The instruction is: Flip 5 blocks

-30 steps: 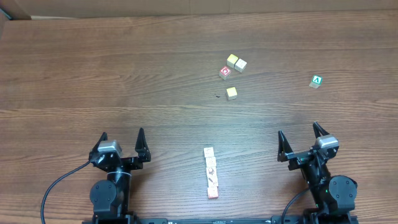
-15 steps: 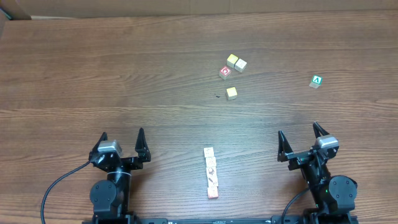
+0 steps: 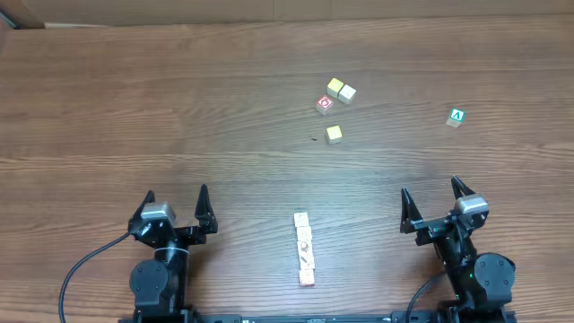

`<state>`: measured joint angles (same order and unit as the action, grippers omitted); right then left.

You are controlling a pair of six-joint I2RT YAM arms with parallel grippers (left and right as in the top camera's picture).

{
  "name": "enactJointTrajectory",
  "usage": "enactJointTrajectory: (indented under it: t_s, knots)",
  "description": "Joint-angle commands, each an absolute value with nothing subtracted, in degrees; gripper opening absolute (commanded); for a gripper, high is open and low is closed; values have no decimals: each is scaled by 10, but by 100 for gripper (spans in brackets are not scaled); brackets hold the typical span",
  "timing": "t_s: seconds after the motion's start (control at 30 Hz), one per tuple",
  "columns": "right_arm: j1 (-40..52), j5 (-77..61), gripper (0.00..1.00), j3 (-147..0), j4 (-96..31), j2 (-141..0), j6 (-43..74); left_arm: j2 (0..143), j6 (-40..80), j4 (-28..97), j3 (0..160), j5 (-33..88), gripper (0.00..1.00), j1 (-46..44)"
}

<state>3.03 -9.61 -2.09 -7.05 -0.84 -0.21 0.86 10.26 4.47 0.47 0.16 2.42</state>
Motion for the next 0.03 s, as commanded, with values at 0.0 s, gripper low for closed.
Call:
enactJointTrajectory:
  t_s: [0.0]
  knots:
    - [28, -90, 100, -17, -65, -2, -4, 3, 90, 45, 3, -4, 100, 28]
